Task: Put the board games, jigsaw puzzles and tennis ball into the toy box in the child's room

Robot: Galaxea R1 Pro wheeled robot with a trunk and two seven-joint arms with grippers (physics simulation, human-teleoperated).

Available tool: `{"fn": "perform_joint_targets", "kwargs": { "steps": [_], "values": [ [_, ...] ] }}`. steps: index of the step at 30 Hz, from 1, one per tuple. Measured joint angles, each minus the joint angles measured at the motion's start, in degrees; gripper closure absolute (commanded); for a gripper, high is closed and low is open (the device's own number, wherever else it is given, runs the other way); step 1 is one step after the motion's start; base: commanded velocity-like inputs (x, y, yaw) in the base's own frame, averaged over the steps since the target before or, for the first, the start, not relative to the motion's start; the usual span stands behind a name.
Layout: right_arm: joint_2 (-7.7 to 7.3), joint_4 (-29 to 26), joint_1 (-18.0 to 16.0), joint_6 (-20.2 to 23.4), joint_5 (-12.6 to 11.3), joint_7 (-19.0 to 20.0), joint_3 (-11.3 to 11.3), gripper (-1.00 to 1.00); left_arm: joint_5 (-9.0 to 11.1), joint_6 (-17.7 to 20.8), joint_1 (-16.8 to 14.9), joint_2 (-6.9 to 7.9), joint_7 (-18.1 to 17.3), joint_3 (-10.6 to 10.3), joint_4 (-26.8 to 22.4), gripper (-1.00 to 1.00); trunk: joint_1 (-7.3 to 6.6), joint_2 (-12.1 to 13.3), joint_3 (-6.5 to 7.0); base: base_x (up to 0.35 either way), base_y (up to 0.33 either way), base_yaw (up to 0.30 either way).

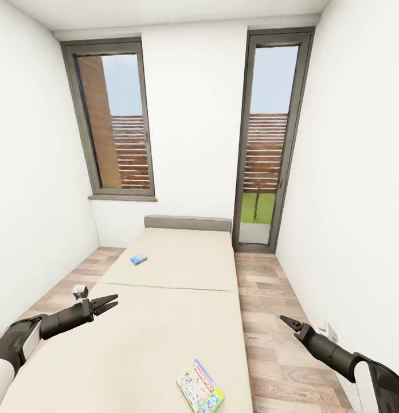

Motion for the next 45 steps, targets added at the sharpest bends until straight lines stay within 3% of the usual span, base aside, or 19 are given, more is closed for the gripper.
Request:
{"fn": "perform_joint_targets", "kwargs": {
  "steps": [19, 45],
  "values": [
    [0.02, 0.04, 0.0, -0.16, -0.02, -0.01, 0.02, -1.0, -0.02, 0.0, 0.01, 0.05, -0.08, 0.02, -0.03, -1.0, 0.0, 0.0, 0.0, 0.0, 0.233, -0.255],
    [0.2, 0.03, -0.01, -0.25, 0.16, -0.09, 0.17, -1.0, 0.11, 0.0, 0.02, 0.09, -0.03, -0.01, -0.01, -1.0, 0.0, 0.0, 0.0, 0.0, 0.027, -0.016]
  ]
}}
